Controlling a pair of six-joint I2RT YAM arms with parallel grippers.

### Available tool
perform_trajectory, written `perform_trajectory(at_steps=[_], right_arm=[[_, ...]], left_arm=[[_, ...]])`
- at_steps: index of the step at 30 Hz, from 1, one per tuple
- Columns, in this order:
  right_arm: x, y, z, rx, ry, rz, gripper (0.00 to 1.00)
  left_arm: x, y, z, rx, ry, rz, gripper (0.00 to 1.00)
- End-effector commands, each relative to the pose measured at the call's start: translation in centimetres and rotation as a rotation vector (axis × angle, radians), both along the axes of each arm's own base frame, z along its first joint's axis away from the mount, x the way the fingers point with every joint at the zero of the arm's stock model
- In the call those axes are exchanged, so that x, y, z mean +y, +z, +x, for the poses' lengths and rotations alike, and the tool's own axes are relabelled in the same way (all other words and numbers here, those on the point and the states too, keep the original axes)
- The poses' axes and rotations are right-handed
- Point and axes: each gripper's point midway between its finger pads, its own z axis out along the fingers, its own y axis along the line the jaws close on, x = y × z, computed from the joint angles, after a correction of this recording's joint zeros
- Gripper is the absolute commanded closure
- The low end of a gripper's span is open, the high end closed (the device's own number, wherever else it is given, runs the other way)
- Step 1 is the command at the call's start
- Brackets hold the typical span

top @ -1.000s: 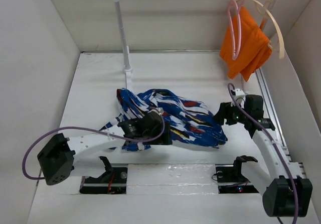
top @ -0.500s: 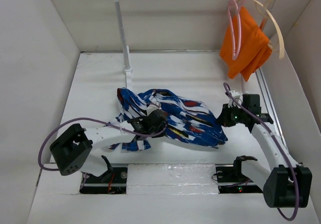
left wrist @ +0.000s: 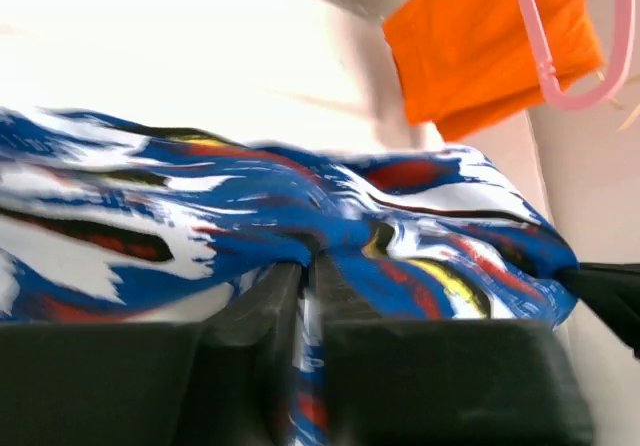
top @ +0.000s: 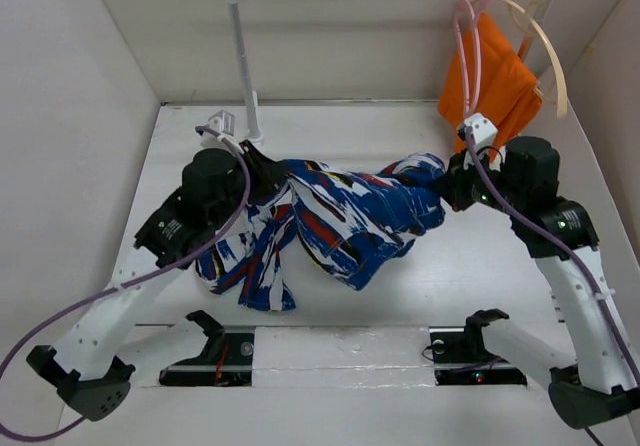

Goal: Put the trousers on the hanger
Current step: Flatten out the trousers at the center of the board.

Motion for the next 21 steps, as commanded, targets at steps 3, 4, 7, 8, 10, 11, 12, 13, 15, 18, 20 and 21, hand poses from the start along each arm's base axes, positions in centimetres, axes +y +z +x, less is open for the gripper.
perform_trajectory(at_steps=[3,4,7,8,10,11,12,13,15,18,20,21], right_arm=[[0.3,-10.1,6.2,0.169,-0.086,-0.092,0.84],[0.6,-10.7,7.4,0.151,-0.087,-0.096,0.71],[0.7,-13.6,8.8,0.218,-0.099,-0.067,0.23],[0.9,-14.0,8.7,0.226,-0.091,-0.057,0.19],[0.5,-14.8,7.7,0.241,-0.112,-0.057,0.18],[0.2,-15.2,7.2,0.244,-0.125,-0.059,0.18],[-0.6,-15.7,6.7,0.248,-0.147,-0.067,0.18],[-1.5,-17.5,5.3,0.296,-0.176,-0.087,0.18],[-3.9,-18.1,4.5,0.287,-0.266,-0.088,0.21],[-7.7,-20.9,4.1,0.330,-0.393,-0.082,0.21],[-9.5,-22.6,4.1,0.368,-0.463,-0.099,0.16],[-11.2,-23.9,4.2,0.423,-0.514,-0.087,0.15]], left_arm=[[3.3,-10.3,1.3,0.224,0.044,0.274,0.57],[3.7,-11.9,1.5,0.248,0.057,0.295,0.36],[4.6,-13.5,2.8,0.284,0.075,0.299,0.19],[4.3,-13.2,2.8,0.280,0.062,0.288,0.19],[4.2,-13.2,2.5,0.282,0.047,0.287,0.23],[4.0,-12.7,1.7,0.274,0.031,0.281,0.26],[2.8,-12.5,0.7,0.260,-0.020,0.291,0.29],[2.1,-12.6,-0.2,0.260,-0.056,0.287,0.35],[0.3,-13.0,-2.2,0.281,-0.140,0.278,0.35],[-4.3,-15.5,-5.6,0.314,-0.276,0.329,0.33],[-8.9,-17.9,-8.6,0.341,-0.429,0.391,0.30],[-10.2,-18.9,-9.5,0.359,-0.469,0.417,0.29]])
